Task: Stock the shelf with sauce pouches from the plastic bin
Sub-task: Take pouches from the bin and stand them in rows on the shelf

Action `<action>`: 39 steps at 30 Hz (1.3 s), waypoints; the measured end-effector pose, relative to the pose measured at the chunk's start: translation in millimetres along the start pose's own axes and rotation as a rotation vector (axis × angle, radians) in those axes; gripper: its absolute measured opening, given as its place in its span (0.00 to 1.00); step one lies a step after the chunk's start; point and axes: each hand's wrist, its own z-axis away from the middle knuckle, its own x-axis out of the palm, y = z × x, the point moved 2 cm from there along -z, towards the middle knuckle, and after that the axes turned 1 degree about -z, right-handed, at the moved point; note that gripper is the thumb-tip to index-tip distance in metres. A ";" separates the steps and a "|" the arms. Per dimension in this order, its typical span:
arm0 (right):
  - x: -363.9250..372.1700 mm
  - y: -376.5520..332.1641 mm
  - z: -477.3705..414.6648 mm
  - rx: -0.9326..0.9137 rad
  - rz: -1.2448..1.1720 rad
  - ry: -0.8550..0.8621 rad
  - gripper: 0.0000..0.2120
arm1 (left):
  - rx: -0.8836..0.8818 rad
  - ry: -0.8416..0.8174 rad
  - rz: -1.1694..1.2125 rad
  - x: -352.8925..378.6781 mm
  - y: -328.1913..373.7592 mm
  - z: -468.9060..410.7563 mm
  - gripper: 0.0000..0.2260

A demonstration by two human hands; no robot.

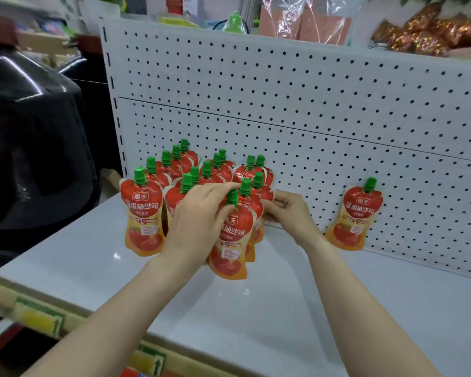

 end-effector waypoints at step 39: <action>9.0 -82.1 -79.6 -0.276 0.940 -0.130 0.19 | 0.069 -0.033 0.031 14.8 -9.8 -4.9 0.19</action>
